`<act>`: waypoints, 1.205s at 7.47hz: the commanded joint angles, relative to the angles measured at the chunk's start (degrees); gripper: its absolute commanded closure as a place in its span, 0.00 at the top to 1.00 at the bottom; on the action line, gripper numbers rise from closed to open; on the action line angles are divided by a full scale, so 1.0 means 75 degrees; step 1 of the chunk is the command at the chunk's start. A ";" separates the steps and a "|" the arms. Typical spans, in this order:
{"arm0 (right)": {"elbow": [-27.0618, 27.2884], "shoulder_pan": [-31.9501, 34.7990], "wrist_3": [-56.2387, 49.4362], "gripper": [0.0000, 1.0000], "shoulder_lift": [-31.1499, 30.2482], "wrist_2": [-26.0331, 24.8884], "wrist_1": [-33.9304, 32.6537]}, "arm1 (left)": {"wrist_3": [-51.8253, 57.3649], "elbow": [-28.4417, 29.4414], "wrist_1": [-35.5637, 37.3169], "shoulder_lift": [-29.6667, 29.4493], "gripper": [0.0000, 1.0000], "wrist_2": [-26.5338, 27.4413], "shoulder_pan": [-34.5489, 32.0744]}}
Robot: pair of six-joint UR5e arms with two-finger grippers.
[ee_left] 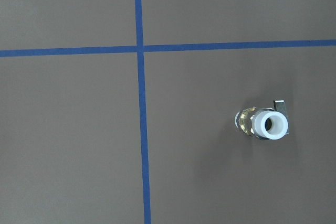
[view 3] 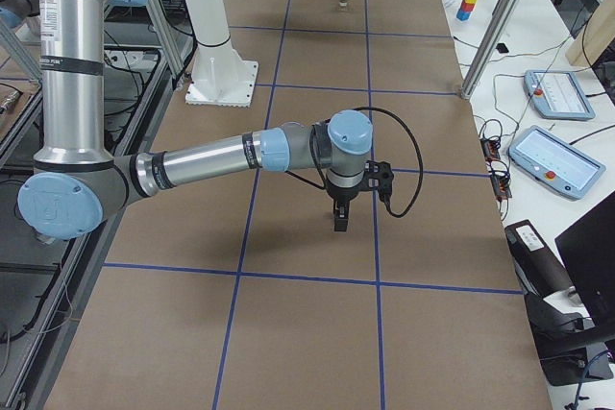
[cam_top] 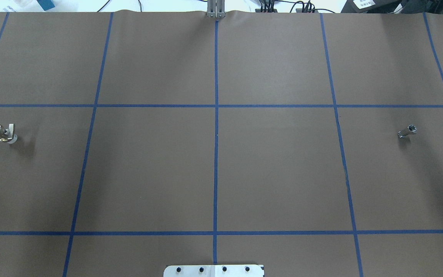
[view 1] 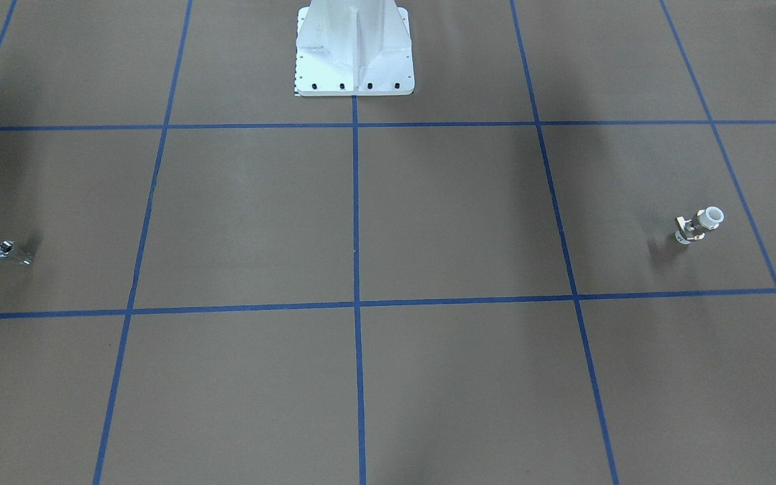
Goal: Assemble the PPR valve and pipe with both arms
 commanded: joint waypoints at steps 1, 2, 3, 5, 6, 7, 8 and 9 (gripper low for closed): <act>0.0004 -0.0002 -0.0004 1.00 -0.0039 -0.0002 0.0026 | 0.0023 -0.0061 -0.0041 0.0114 1.00 0.0035 -0.0017; 0.0004 -0.0002 -0.0004 1.00 -0.0039 -0.0002 0.0038 | 0.0012 -0.0120 -0.0064 0.0220 1.00 0.0023 -0.0017; 0.0004 -0.0002 -0.0004 1.00 -0.0050 -0.0002 0.0050 | 0.0023 -0.0167 -0.0076 0.0279 1.00 0.0023 -0.0064; 0.0004 -0.0013 -0.0004 1.00 -0.0051 0.0009 0.0073 | 0.0012 -0.0237 -0.0099 0.0279 1.00 0.0023 -0.0216; -0.0007 -0.0013 -0.0004 1.00 -0.0051 -0.0002 0.0073 | 0.0012 -0.0226 -0.0100 0.0279 1.00 0.0012 -0.0216; -0.0019 -0.0013 -0.0004 1.00 -0.0051 -0.0002 0.0073 | 0.0012 -0.0272 -0.0100 0.0268 1.00 0.0012 -0.0216; -0.0019 -0.0013 -0.0004 1.00 -0.0051 -0.0014 0.0073 | 0.0012 -0.0296 -0.0100 0.0256 1.00 0.0012 -0.0205; -0.0019 -0.0013 0.0030 1.00 -0.0039 -0.0153 0.0073 | 0.0012 -0.0308 -0.0100 0.0256 1.00 0.0012 -0.0205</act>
